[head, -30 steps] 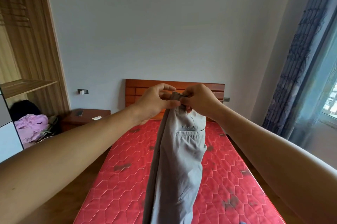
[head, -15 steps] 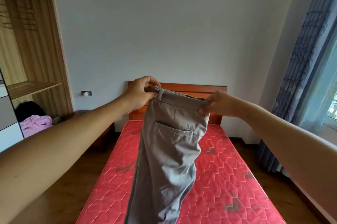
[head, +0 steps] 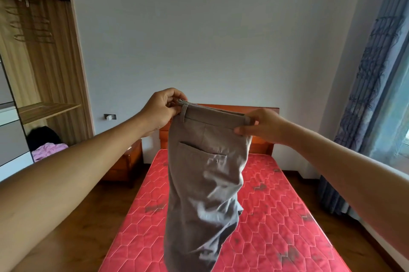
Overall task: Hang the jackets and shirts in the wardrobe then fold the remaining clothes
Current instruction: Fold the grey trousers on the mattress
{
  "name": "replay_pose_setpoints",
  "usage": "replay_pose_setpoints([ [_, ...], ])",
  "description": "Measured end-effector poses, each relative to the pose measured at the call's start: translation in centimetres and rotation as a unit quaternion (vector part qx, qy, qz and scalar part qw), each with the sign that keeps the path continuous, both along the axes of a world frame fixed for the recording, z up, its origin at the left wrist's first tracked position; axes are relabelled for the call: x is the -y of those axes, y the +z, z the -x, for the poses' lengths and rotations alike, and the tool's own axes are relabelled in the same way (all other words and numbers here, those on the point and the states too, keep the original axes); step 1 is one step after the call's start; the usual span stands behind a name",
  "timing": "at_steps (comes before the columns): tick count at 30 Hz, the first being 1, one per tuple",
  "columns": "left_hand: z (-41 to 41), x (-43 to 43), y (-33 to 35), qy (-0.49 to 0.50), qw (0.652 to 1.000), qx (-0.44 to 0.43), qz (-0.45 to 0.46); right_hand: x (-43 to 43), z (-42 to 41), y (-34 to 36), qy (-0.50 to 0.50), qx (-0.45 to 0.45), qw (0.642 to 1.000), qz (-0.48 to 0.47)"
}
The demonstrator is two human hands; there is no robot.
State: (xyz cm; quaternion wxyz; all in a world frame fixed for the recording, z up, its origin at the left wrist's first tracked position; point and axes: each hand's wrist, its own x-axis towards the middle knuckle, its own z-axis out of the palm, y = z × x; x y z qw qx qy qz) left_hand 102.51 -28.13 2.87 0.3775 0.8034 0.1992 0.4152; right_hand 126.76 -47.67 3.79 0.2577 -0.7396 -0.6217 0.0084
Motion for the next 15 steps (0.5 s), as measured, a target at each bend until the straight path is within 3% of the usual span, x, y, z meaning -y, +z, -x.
replay_pose_setpoints([
  [2,0.3,-0.2,0.6,0.005,1.0,0.006,0.0,-0.1,0.6,0.2,0.013,-0.103,0.992,-0.075],
  [5,0.7,-0.2,1.1,0.001,1.0,0.008,0.004,-0.5,1.3,0.1,0.028,-0.271,0.951,-0.149],
  [11,0.6,0.4,2.4,0.002,1.0,0.009,-0.018,-1.3,2.8,1.3,0.018,-0.258,0.941,-0.218],
  [13,0.6,1.0,3.6,0.024,0.995,-0.004,-0.098,-1.3,3.4,1.7,0.033,-0.264,0.937,-0.225],
  [15,-0.1,2.4,4.7,0.024,0.973,-0.087,-0.213,-1.2,3.9,2.1,0.053,-0.276,0.932,-0.227],
])
